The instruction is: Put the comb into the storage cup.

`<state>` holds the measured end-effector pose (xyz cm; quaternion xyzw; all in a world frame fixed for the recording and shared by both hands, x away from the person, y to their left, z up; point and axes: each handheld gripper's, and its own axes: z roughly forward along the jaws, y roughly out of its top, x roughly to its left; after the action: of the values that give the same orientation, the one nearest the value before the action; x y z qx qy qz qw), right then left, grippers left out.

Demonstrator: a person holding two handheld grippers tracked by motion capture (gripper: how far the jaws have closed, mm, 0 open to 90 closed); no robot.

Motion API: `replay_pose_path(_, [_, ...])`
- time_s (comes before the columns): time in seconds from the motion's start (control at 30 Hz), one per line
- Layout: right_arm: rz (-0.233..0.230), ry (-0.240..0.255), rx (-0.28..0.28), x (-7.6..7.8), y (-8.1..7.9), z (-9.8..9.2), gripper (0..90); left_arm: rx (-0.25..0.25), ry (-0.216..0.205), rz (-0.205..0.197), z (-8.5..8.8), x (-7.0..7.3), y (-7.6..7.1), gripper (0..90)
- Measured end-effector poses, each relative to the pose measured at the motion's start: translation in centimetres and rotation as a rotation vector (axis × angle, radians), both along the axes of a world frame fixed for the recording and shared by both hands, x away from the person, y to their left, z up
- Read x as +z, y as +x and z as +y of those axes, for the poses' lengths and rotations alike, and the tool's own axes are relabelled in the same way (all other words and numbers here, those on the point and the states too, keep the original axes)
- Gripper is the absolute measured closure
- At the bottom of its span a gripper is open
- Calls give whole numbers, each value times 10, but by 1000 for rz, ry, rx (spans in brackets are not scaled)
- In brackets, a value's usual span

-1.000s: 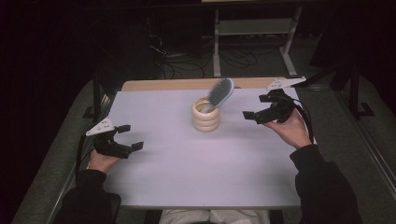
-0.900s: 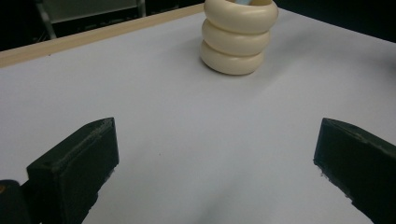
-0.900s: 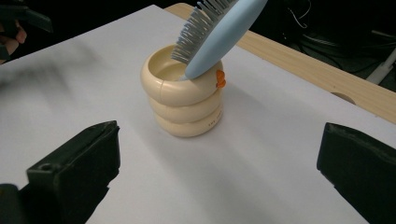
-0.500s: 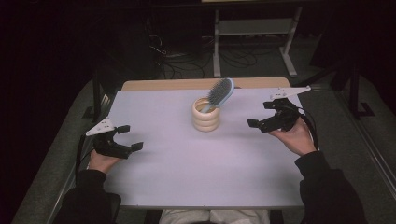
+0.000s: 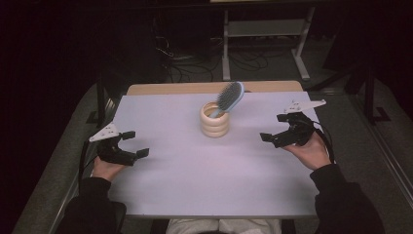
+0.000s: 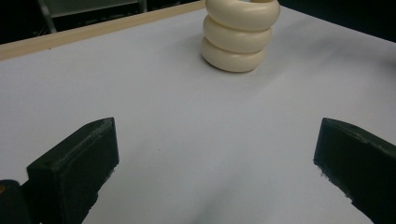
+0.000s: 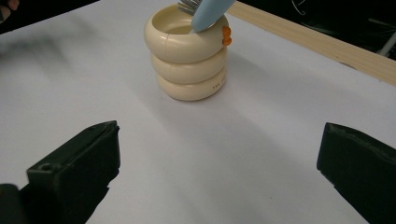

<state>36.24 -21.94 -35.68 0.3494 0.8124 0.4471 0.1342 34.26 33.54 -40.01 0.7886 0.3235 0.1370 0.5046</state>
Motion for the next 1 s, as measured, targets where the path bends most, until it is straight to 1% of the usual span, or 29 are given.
replay_pose_path(0.17, [0,7,-19,-2,-3,-5,0,14,-8,5,1,0,0,0])
replay_pose_path(0.47, [6,20,-34,-9,-11,-15,0,23,-23,2,3,0,-1,0])
replay_pose_path(0.63, [9,32,-50,-16,-17,-24,0,26,-21,0,4,0,-1,0])
replay_pose_path(0.83, [13,45,-70,-24,-24,-37,0,29,-32,-1,5,0,-1,0])
replay_pose_path(1.0, [2,59,-77,-30,-30,-46,0,27,-30,2,5,-1,-1,0])
